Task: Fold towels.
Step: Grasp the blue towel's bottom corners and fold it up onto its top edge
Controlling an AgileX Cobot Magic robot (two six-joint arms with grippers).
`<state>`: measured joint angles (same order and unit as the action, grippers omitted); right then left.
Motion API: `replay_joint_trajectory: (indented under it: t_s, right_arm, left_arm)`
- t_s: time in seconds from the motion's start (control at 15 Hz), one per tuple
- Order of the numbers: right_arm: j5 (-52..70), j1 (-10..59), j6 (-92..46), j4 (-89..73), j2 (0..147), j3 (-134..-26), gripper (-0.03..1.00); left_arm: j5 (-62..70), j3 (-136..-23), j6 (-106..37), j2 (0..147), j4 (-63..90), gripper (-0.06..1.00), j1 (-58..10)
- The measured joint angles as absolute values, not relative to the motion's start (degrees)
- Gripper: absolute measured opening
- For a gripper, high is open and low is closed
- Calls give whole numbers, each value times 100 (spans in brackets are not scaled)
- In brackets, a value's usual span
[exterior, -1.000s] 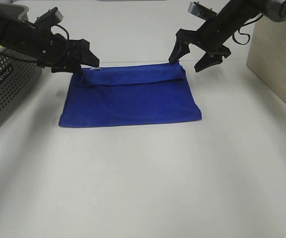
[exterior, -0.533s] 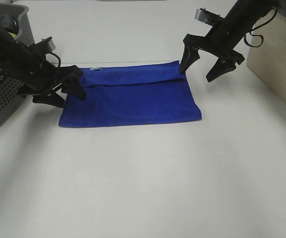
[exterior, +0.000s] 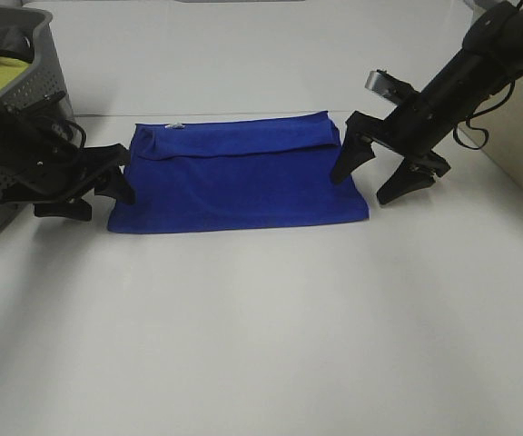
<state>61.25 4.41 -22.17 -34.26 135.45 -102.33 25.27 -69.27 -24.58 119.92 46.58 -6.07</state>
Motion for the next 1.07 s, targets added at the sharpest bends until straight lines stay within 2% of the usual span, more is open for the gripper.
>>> replay_joint_trajectory:
  t_s: [0.4,0.53,0.6,0.73,0.8,0.87,1.07]
  right_arm:
    - [5752,670,-2303,-3839,13740,-10199,82]
    - [5644,688,-2315,-4131,13848,-10199,69]
    - [5558,688,-2252,-4085,13866,-10199,55]
    - [5414,688,-1919,-3747,13888,-10199,21]
    - [5380,688,-1730,-3604,13906,-10199,6]
    - [5392,688,-1604,-3535,13906,-10199,0]
    - [5638,688,-1507,-3226,13659,-9906,0]
  left_arm:
    - [2630,-7420,-2538,12496,4864,64,-710]
    - [2767,-7741,-2544,12680,4916,61,-854]
    - [2796,-7792,-2544,12731,4956,53,-882]
    - [2819,-7827,-2544,12811,4962,16,-871]
    - [2836,-7827,-2544,12817,4950,5,-859]
    - [2865,-7827,-2544,12817,4950,2,-854]
    - [3254,-7786,-2544,12674,4658,2,-854]
